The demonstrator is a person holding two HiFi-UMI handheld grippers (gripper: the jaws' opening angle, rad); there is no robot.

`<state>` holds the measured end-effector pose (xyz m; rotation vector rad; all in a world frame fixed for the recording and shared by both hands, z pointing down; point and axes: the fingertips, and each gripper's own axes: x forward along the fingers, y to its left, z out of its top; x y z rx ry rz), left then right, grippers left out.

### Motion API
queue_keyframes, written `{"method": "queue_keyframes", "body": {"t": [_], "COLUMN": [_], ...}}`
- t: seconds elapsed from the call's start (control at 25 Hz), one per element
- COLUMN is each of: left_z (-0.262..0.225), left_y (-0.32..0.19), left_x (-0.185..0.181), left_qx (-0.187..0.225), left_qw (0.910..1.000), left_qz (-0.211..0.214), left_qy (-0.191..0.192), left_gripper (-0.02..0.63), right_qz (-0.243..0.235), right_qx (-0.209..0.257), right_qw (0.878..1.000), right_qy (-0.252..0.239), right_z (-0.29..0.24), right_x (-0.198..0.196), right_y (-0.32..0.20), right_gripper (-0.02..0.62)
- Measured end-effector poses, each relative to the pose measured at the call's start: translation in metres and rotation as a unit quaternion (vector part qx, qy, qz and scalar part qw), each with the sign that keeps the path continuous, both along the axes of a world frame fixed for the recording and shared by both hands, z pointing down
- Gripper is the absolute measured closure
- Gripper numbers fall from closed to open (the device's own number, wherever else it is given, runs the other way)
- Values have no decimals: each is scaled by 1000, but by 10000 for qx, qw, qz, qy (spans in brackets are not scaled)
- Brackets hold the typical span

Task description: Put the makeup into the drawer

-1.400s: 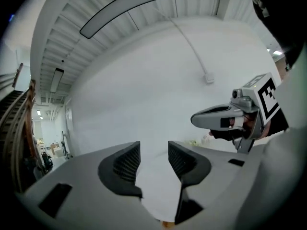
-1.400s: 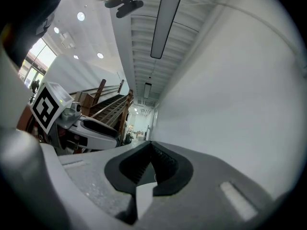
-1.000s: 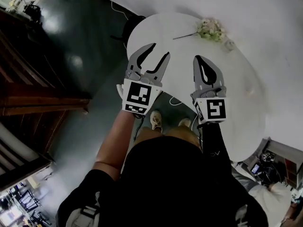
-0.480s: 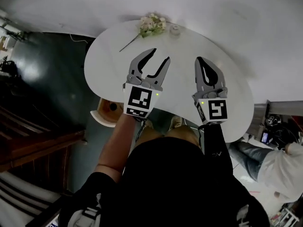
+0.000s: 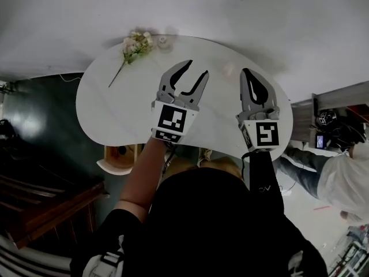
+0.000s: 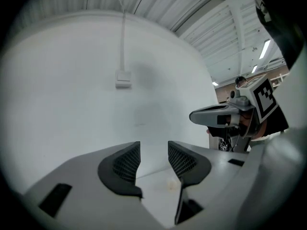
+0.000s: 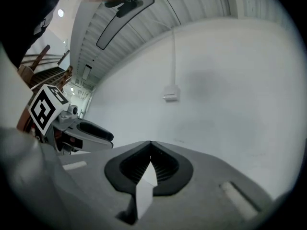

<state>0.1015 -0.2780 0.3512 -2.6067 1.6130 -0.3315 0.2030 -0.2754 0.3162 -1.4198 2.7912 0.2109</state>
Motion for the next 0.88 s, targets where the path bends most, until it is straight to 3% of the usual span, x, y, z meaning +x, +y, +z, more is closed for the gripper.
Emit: {"method": "queue_keyframes", "body": {"t": [0.2, 0.4, 0.64, 0.88], "left_z": [12, 34, 108, 192], "left_y": [-15, -33, -72, -109], "left_x": [30, 52, 89, 116], "left_qx": [-131, -335, -1097, -1923], "left_qw": [9996, 9987, 9908, 9739], "left_qz": [232, 358, 701, 944], "left_qy": [-15, -110, -357, -748], "left_gripper": [426, 426, 419, 402], "right_qz": [487, 558, 690, 1115], "right_qx": [-302, -444, -463, -606], "right_qw": [9982, 9974, 9964, 9917], "right_qy": [177, 116, 189, 220], "right_z": [25, 36, 49, 63], "right_x": [47, 59, 80, 124], "right_y": [-11, -21, -31, -37], "right_gripper": [592, 592, 592, 592]}}
